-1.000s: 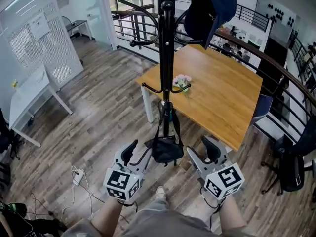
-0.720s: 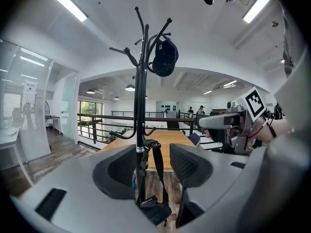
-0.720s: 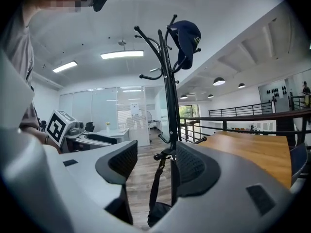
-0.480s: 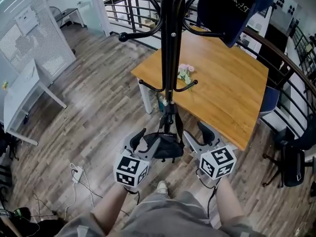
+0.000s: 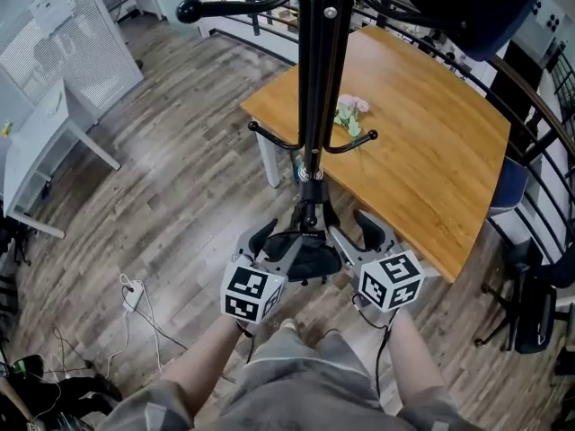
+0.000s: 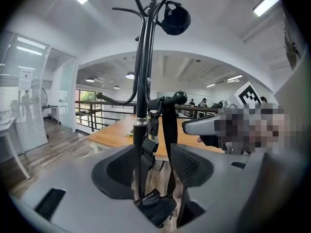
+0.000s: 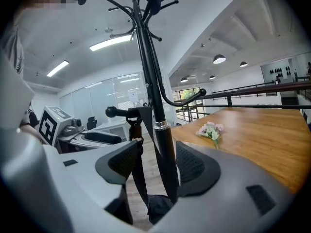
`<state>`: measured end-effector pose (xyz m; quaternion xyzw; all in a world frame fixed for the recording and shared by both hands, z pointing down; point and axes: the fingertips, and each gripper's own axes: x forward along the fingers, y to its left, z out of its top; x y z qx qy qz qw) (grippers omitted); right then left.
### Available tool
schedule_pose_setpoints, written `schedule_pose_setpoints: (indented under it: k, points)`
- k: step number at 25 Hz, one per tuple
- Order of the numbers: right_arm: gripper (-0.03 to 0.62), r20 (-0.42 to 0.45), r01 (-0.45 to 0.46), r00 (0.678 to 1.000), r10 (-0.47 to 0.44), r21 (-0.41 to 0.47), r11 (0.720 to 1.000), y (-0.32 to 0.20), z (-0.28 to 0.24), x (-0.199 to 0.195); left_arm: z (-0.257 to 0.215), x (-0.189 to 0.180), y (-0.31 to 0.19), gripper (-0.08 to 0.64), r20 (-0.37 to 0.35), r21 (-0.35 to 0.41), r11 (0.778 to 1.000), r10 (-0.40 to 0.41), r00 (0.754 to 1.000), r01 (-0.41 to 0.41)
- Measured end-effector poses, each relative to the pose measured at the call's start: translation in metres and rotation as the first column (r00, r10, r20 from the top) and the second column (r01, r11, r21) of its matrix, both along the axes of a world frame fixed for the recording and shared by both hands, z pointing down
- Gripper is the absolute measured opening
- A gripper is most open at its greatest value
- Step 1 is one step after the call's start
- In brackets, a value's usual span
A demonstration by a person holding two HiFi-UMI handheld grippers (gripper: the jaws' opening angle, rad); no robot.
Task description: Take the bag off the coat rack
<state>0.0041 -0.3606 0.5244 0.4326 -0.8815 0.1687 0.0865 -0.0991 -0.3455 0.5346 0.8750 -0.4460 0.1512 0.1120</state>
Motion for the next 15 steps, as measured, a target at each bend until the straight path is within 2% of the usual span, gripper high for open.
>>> schedule_pose_setpoints:
  k: [4,10,12,13,15]
  points:
    - [0.245,-0.008,0.039,0.999,-0.039,0.001,0.999,-0.013,0.022,-0.010,0.026,0.003,-0.015,0.233,0.014,-0.011,1.000,-0.020,1.000,0.020]
    - [0.244,-0.022,0.078,0.997,-0.078,0.018,0.997,-0.033,0.044,-0.029,0.047,0.005,-0.033,0.232,0.070,0.026,0.999,-0.028,0.997,0.026]
    - [0.242,-0.013,0.074,0.997,-0.074,0.023,0.997,-0.036,0.048,-0.030,0.053,0.003,-0.036,0.188,0.067,0.026,0.999,-0.048,0.997,0.046]
    - [0.230,-0.006,0.077,0.997,-0.077,0.024,0.997,-0.037,0.049,-0.030,0.053,0.003,-0.038,0.183,0.069,0.030,0.998,-0.054,0.996,0.052]
    - [0.107,0.009,0.096,0.995,-0.096,0.022,0.995,-0.036,0.047,-0.031,0.053,0.004,-0.039,0.110,0.091,0.046,0.997,-0.059,0.994,0.055]
